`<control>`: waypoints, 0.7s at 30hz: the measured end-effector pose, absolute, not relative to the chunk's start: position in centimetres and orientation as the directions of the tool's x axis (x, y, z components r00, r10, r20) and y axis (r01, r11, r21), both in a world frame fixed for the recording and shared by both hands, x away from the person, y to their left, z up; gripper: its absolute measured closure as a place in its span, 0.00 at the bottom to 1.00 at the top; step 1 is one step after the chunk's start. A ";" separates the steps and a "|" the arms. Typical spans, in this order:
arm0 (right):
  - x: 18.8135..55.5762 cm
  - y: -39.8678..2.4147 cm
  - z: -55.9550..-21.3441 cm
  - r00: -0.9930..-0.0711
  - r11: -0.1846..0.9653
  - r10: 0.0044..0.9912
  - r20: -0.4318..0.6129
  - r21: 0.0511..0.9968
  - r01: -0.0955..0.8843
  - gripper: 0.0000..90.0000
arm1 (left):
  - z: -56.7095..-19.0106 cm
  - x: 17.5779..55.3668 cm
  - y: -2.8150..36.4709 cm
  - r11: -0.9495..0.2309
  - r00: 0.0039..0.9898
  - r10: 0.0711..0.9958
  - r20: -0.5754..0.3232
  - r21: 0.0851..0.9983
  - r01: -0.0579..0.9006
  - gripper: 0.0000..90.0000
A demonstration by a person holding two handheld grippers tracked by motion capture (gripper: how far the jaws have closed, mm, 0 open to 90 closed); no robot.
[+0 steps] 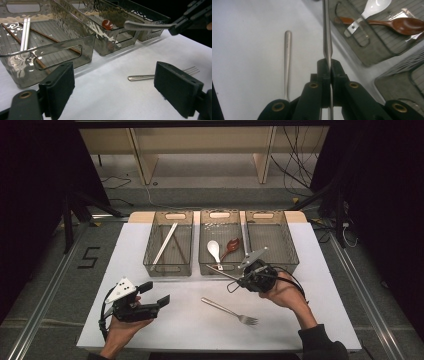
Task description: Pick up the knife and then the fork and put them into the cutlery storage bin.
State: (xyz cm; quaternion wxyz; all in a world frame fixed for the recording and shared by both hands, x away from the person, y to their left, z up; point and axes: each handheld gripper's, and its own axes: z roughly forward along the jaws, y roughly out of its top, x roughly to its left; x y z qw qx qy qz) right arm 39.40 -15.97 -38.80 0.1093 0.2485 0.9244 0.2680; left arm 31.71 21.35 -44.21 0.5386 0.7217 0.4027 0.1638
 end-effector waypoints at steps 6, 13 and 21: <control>40.8 -17.1 -37.4 -0.818 0.695 0.569 -0.078 0.578 0.428 0.99 | -44.2 31.7 21.4 -0.093 0.621 0.758 -0.199 0.910 0.404 0.18; 42.9 -18.5 -35.9 -0.757 0.644 0.647 -0.091 0.597 0.478 0.99 | -44.2 31.7 21.3 -0.092 0.621 0.758 -0.200 0.910 0.404 0.18; 45.6 -20.5 -35.1 -0.682 0.589 0.725 -0.100 0.603 0.538 0.99 | -44.2 31.7 21.4 -0.092 0.621 0.758 -0.200 0.910 0.405 0.18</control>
